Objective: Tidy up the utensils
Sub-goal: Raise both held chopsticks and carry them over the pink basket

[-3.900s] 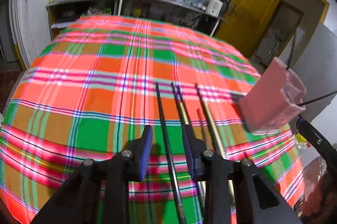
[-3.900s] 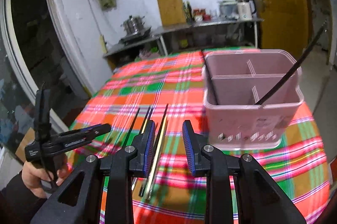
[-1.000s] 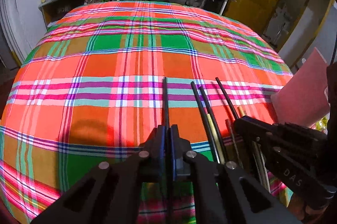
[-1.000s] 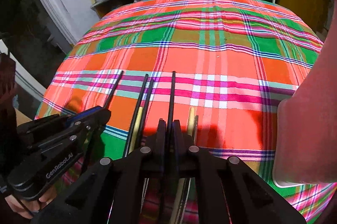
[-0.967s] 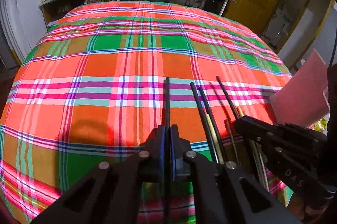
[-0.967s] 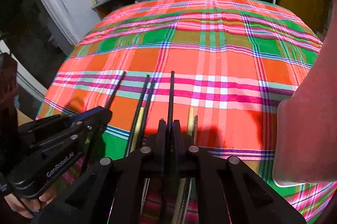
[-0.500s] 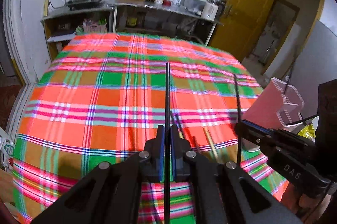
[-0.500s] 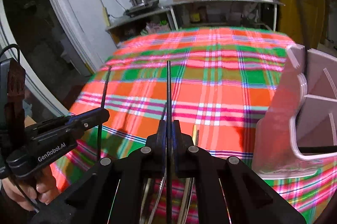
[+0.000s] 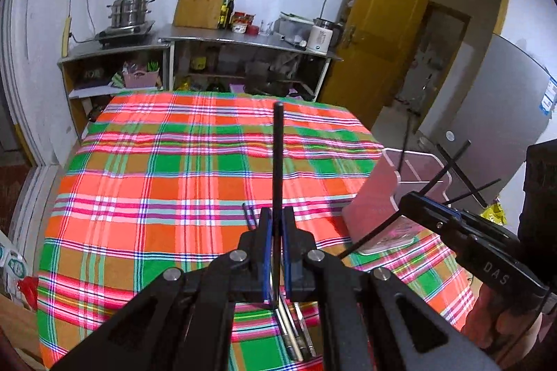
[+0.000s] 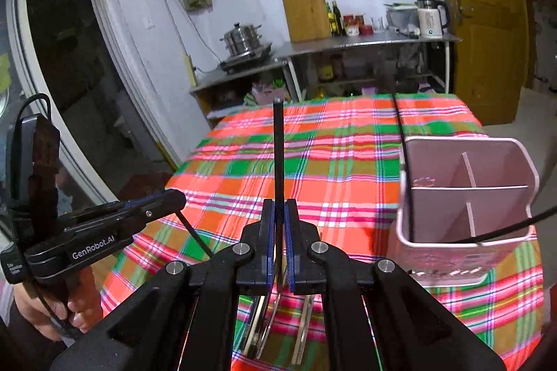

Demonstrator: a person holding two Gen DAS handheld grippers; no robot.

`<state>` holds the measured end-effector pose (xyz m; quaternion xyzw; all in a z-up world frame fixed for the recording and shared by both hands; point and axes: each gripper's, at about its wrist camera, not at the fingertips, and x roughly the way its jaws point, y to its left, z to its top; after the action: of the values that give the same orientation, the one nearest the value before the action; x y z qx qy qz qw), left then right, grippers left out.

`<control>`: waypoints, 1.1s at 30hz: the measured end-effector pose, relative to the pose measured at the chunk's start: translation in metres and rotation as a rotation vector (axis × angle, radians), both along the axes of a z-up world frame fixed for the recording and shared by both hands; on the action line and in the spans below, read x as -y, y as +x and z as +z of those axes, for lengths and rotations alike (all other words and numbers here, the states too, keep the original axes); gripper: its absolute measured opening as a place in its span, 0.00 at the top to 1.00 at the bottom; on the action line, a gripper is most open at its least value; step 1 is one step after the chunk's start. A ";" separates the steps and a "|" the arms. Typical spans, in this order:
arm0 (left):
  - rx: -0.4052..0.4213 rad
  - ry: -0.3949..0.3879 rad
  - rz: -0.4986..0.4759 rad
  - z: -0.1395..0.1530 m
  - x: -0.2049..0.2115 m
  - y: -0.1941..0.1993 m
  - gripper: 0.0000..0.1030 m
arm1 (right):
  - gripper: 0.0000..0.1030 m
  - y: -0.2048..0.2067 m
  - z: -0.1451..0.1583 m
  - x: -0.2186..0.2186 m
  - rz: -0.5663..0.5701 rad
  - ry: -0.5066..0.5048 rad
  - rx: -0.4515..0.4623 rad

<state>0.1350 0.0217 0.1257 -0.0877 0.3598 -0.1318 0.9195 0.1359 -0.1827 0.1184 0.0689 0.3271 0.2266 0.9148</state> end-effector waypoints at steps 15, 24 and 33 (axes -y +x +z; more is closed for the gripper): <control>0.035 -0.056 -0.123 0.044 0.054 0.001 0.94 | 0.95 -0.029 0.036 0.060 -0.103 0.037 0.080; 0.119 -0.107 -0.207 0.093 0.102 0.018 0.94 | 0.95 -0.031 0.085 0.107 -0.216 0.060 0.184; 0.137 -0.097 -0.225 0.090 0.138 0.053 0.94 | 0.95 -0.007 0.081 0.123 -0.275 0.052 0.192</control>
<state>0.1879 -0.1159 0.2156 -0.0818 0.2969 -0.2567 0.9161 0.1291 -0.3062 0.1996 0.1145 0.2198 0.1133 0.9622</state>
